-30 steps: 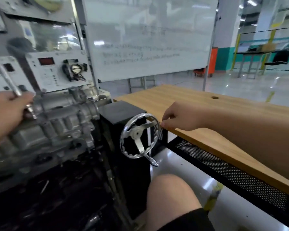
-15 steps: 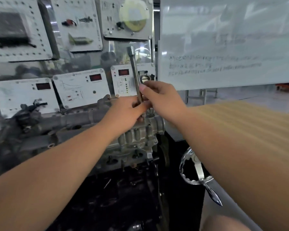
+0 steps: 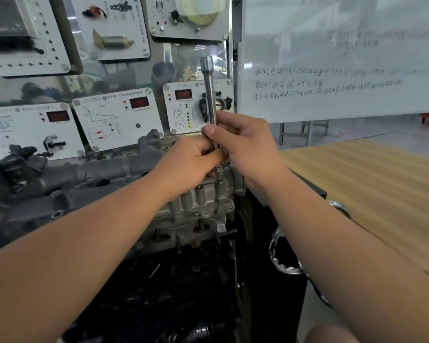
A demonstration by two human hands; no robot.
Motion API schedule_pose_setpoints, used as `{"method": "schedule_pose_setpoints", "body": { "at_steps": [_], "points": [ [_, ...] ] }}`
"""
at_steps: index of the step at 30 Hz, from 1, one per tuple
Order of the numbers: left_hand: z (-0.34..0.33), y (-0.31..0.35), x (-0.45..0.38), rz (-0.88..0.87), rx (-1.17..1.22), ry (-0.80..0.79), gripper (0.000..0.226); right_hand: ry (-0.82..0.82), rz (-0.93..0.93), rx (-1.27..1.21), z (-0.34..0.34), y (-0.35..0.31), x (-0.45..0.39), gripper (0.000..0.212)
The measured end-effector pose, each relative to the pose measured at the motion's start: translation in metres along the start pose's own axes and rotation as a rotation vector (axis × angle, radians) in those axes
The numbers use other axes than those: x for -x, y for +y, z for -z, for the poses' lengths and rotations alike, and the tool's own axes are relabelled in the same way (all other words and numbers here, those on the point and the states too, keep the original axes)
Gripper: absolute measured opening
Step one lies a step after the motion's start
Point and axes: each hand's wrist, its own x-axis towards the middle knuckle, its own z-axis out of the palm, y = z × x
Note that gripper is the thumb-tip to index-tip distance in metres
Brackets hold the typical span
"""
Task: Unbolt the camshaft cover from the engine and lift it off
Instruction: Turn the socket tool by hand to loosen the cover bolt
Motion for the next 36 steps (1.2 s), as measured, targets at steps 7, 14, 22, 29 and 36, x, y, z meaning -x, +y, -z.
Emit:
{"method": "schedule_pose_setpoints", "body": {
  "at_steps": [7, 14, 22, 29, 36],
  "points": [
    [0.005, 0.001, 0.007, 0.002, 0.091, -0.075, 0.04, -0.055, 0.088, 0.072, 0.001, 0.004, 0.003, 0.021],
    [0.004, 0.001, 0.009, -0.007, 0.045, -0.105, 0.024, 0.048, 0.096, -0.003, -0.002, 0.023, 0.009, 0.028],
    [0.002, 0.007, 0.01, -0.004, 0.041, -0.075, 0.032, 0.154, 0.221, 0.095, -0.008, 0.017, 0.009, 0.028],
    [0.002, 0.001, 0.011, 0.006, 0.149, -0.064, 0.027, 0.102, 0.253, 0.085, 0.0, 0.016, 0.009, 0.023],
    [0.003, 0.001, 0.011, -0.023, 0.116, -0.082, 0.013, 0.102, 0.224, 0.129, -0.003, 0.014, 0.013, 0.019]
  ]
}}
